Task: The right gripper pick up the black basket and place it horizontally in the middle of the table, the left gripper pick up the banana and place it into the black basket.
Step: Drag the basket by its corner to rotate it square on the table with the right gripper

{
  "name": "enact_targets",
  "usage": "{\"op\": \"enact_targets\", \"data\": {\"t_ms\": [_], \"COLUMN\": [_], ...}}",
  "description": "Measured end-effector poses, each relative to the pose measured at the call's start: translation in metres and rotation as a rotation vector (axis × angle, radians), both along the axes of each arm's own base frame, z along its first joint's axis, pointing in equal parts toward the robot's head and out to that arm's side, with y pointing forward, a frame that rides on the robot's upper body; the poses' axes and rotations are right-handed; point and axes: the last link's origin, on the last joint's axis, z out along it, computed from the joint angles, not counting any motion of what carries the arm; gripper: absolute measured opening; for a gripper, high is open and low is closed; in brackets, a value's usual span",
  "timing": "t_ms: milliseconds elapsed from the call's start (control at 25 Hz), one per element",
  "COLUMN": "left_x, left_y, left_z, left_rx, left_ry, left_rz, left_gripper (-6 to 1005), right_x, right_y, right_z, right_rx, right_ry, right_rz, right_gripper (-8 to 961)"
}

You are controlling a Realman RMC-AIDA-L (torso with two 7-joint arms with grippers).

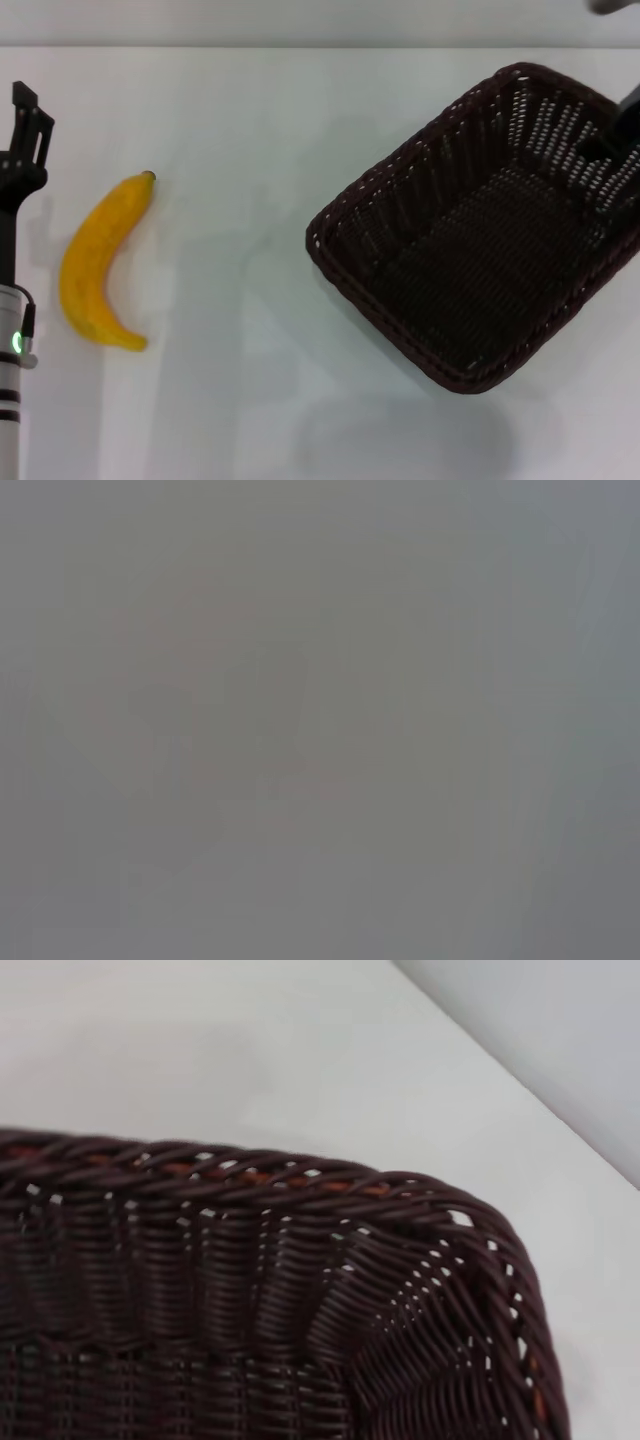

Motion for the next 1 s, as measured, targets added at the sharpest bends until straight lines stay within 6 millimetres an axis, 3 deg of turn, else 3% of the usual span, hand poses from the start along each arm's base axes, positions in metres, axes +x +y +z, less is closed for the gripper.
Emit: {"op": "enact_targets", "data": {"t_ms": [520,1000], "left_x": [-0.002,-0.004], "left_y": [0.005,0.004], "left_z": [0.001,0.003], "left_rx": [-0.006,-0.004], "left_ry": [-0.039,-0.04], "left_rz": [-0.019,-0.016], "left_gripper": [878,878], "right_x": [0.007,0.027], "right_y": [-0.023,-0.035], "right_z": [0.024,0.049], "right_rx": [0.18,0.287], "right_ry": [0.095,0.213], "right_rz": [-0.221,-0.38], "right_gripper": [291,202]}}
